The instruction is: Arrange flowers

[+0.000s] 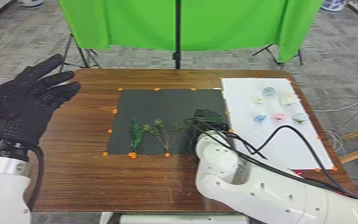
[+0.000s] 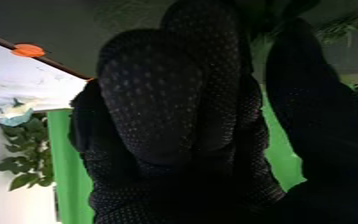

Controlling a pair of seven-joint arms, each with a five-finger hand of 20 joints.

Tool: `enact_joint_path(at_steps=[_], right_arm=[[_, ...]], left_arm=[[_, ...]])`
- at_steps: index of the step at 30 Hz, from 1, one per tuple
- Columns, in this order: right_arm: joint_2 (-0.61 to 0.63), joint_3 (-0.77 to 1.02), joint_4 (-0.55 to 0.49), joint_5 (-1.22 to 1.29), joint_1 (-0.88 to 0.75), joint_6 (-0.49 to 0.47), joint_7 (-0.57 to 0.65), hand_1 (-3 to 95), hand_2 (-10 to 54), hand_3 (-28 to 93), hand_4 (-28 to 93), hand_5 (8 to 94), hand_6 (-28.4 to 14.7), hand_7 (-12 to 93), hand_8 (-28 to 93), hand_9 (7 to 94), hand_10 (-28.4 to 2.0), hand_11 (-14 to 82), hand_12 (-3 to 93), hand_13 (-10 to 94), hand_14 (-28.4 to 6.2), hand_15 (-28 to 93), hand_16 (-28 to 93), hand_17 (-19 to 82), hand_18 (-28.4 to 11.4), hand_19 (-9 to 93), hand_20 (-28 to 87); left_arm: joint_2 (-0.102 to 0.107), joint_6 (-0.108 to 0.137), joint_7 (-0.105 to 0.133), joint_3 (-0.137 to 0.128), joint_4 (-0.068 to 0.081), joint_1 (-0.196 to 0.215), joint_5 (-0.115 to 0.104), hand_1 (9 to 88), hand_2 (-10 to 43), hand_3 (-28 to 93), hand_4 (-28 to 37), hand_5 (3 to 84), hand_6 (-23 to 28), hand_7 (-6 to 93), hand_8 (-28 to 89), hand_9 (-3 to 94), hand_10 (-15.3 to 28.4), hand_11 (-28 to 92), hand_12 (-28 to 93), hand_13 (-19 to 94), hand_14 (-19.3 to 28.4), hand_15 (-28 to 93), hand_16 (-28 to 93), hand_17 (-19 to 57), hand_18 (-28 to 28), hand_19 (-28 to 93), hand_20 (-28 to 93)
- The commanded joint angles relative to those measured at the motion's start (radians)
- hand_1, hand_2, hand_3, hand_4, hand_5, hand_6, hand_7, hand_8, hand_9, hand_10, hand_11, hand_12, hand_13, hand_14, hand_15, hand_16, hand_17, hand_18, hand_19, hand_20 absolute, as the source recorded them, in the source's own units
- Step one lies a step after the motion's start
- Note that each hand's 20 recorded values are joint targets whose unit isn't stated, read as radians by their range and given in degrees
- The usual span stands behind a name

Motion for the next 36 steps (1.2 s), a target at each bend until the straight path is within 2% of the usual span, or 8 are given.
enact_joint_path(at_steps=[1, 3, 7, 12, 15, 21, 31, 36], right_arm=[[0.014, -0.019, 0.01, -0.014, 0.03, -0.013, 0.005, 37.9, -8.0, 71, -23, 88.5, -1.4, 19, -9, 93.7, -9.3, 34.8, 14.8, 94, -4.6, 53, 17, 54, -21.1, 93, 21], [0.02, -0.027, 0.01, -0.014, 0.04, 0.005, 0.007, 37.9, -8.1, 71, -23, 88.3, -1.5, 19, -9, 93.7, -9.4, 34.6, 14.9, 94, -4.6, 53, 17, 54, -21.1, 93, 21], [0.039, -0.046, -0.005, -0.057, 0.055, 0.083, -0.006, 38.0, -8.2, 71, -23, 87.4, -1.7, 18, -8, 93.7, -9.4, 34.1, 15.2, 94, -4.7, 52, 18, 54, -21.3, 93, 21], [0.059, -0.047, -0.046, -0.064, 0.064, 0.126, -0.053, 35.3, -4.7, 72, -23, 82.3, -2.0, 17, -11, 93.7, -9.7, 33.8, 15.5, 94, -4.9, 53, 18, 54, -21.7, 93, 22], [0.078, -0.039, -0.094, -0.023, 0.055, 0.151, -0.119, 32.6, -1.3, 73, -23, 81.1, -2.3, 17, -11, 93.7, -10.2, 33.6, 15.8, 94, -5.0, 53, 18, 54, -22.0, 93, 22], [0.082, 0.021, -0.152, 0.055, -0.001, 0.082, -0.191, 24.9, 7.4, 73, -22, 79.2, -2.7, 15, -11, 93.7, -11.3, 33.1, 16.5, 94, -6.6, 52, 21, 50, -24.6, 93, 24], [0.084, 0.044, -0.177, 0.113, -0.042, -0.03, -0.193, 23.6, 8.3, 73, -21, 82.2, -1.9, 13, -12, 93.7, -11.5, 34.4, 16.5, 94, -7.3, 52, 22, 50, -25.6, 93, 25], [0.078, 0.053, -0.172, 0.101, -0.057, -0.062, -0.192, 23.5, 8.4, 73, -21, 82.5, -2.0, 13, -12, 93.7, -11.5, 35.6, 16.3, 94, -7.5, 53, 21, 50, -26.0, 93, 26]], left_arm=[[-0.01, 0.006, 0.005, 0.001, 0.001, 0.024, 0.001, 21.8, 8.3, 79, -25.6, 37.4, 10.3, 14.3, -9, 33.7, 21.9, 31, 12, 26, 28.4, 60, -12, -5.5, 26.1, 62, 27], [-0.013, 0.002, 0.0, -0.004, 0.0, 0.028, 0.004, 21.7, 8.3, 79, -25.5, 37.4, 10.3, 14.3, -9, 33.8, 21.8, 31, 12, 26, 28.4, 60, -12, -5.4, 26.1, 62, 27], [-0.011, 0.01, 0.014, -0.007, -0.004, 0.041, 0.0, 21.8, 8.3, 79, -25.6, 37.3, 10.2, 14.3, -9, 33.8, 21.8, 32, 12, 26, 28.4, 60, -12, -5.4, 26.1, 62, 27], [-0.015, 0.01, 0.019, -0.018, -0.008, 0.051, 0.001, 21.8, 8.3, 79, -25.6, 37.3, 10.2, 14.3, -9, 33.9, 21.7, 32, 12, 26, 28.4, 60, -12, -5.3, 26.0, 62, 27], [-0.018, 0.018, 0.035, -0.023, -0.013, 0.07, -0.004, 21.8, 8.3, 79, -25.6, 37.3, 10.1, 14.4, -9, 33.9, 21.7, 32, 12, 26, 28.4, 60, -12, -5.3, 26.0, 62, 27], [-0.019, 0.017, 0.032, -0.019, -0.011, 0.065, -0.005, 21.7, 8.2, 79, -25.6, 37.3, 10.1, 14.4, -9, 33.9, 21.5, 32, 12, 26, 28.4, 61, -12, -5.3, 26.1, 62, 27], [-0.021, 0.024, 0.04, -0.022, -0.015, 0.075, -0.008, 21.8, 8.4, 78, -25.6, 37.1, 10.0, 14.5, -9, 33.9, 21.4, 33, 12, 26, 28.4, 61, -12, -5.2, 26.1, 62, 27], [-0.021, 0.018, 0.03, -0.017, -0.009, 0.061, -0.006, 21.8, 8.4, 78, -25.5, 37.1, 10.0, 14.5, -9, 33.9, 21.3, 33, 12, 26, 28.4, 61, -12, -5.1, 26.1, 62, 27]])
